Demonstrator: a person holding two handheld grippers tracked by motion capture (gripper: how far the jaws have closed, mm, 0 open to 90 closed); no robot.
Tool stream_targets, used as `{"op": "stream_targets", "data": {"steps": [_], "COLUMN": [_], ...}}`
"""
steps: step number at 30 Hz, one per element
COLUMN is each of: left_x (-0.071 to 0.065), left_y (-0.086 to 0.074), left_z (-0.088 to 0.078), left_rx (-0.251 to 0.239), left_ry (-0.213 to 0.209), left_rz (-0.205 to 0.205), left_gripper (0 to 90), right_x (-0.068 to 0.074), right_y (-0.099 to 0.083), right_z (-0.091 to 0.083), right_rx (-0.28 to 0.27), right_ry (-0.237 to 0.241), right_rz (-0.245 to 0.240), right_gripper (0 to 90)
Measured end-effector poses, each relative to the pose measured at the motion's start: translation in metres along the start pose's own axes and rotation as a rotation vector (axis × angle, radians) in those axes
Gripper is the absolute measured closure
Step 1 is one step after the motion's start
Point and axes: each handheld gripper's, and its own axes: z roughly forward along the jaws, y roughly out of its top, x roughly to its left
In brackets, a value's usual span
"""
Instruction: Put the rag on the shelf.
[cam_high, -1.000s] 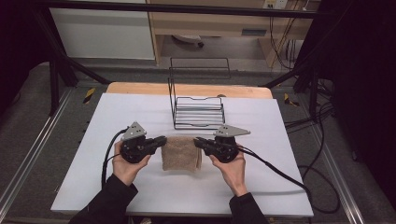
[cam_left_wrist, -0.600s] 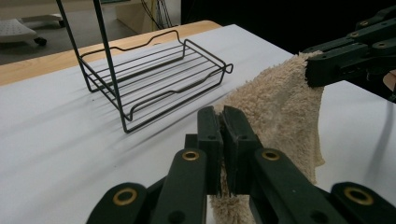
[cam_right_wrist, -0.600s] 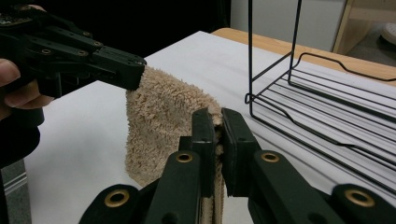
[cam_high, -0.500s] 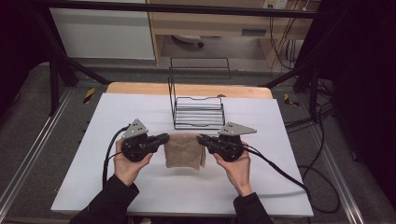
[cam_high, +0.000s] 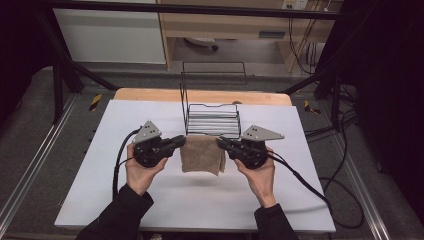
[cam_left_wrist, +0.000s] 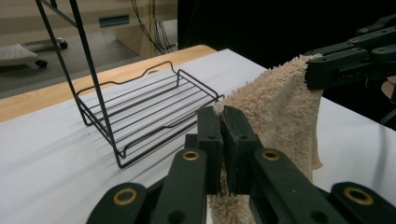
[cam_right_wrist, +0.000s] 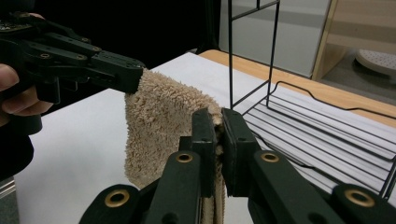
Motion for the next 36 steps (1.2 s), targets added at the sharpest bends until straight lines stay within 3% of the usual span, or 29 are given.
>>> {"op": "stream_targets", "data": {"steps": [36], "left_x": [0.001], "left_y": [0.046], "left_z": [0.004], "left_rx": [-0.171], "left_ry": [0.011], "left_rz": [0.013], "left_gripper": [86.0], "right_x": [-0.007], "right_y": [0.042], "right_z": [-0.017], "right_rx": [-0.142], "right_ry": [-0.078], "right_rz": [-0.056], "right_gripper": [84.7]}}
